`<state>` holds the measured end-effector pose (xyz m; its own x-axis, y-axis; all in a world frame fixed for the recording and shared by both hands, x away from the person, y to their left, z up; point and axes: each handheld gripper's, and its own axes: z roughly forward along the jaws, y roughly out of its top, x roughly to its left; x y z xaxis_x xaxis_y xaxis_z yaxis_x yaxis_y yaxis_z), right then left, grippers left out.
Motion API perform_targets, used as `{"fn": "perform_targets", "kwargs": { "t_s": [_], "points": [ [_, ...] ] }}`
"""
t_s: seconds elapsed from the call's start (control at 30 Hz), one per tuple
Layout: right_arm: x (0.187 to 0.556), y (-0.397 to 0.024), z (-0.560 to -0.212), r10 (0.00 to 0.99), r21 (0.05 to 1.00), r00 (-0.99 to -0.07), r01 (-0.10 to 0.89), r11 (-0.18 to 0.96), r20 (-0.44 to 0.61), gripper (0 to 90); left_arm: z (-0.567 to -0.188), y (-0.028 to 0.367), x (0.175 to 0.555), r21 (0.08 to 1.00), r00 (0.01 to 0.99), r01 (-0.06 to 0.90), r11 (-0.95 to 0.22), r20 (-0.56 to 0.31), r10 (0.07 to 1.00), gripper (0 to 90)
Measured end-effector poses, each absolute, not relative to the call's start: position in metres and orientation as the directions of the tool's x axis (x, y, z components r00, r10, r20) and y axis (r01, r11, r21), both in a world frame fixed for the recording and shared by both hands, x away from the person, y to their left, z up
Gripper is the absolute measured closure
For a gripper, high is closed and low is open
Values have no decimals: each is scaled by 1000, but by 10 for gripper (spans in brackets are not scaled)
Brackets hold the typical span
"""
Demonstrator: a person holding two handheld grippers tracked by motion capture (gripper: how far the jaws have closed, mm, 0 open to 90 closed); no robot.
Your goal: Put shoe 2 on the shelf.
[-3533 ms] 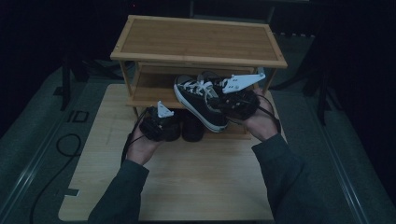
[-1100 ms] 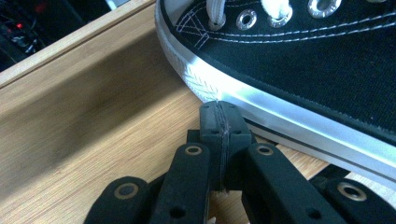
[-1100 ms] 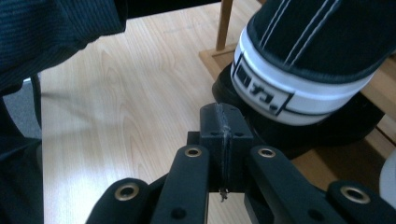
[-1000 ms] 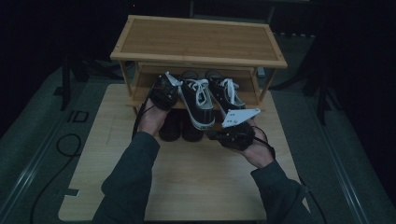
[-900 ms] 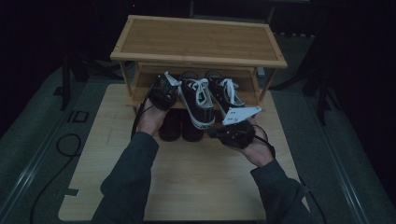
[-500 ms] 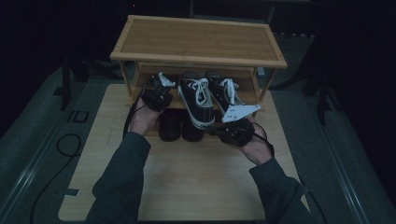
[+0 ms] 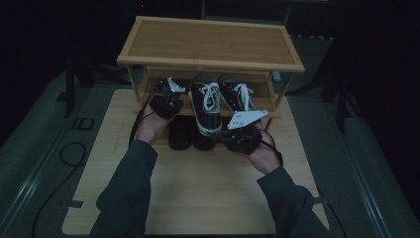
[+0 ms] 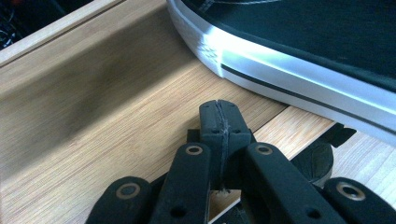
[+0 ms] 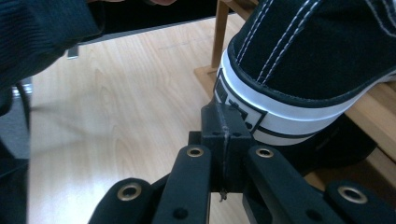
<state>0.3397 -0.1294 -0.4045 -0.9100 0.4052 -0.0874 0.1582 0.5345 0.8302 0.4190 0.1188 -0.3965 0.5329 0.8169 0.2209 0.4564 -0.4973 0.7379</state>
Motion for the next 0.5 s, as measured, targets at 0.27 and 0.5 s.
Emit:
{"fn": "perform_targets", "kwargs": {
  "t_s": [0.27,0.5],
  "points": [
    [350,-117,-408,419,840,-903,153,521,-95,900,-397,120,419,743,531,460,-486,208,821,900],
    [351,-114,-407,416,837,-903,140,528,-112,900,-397,120,419,745,531,463,-480,201,823,900]
  ]
}}
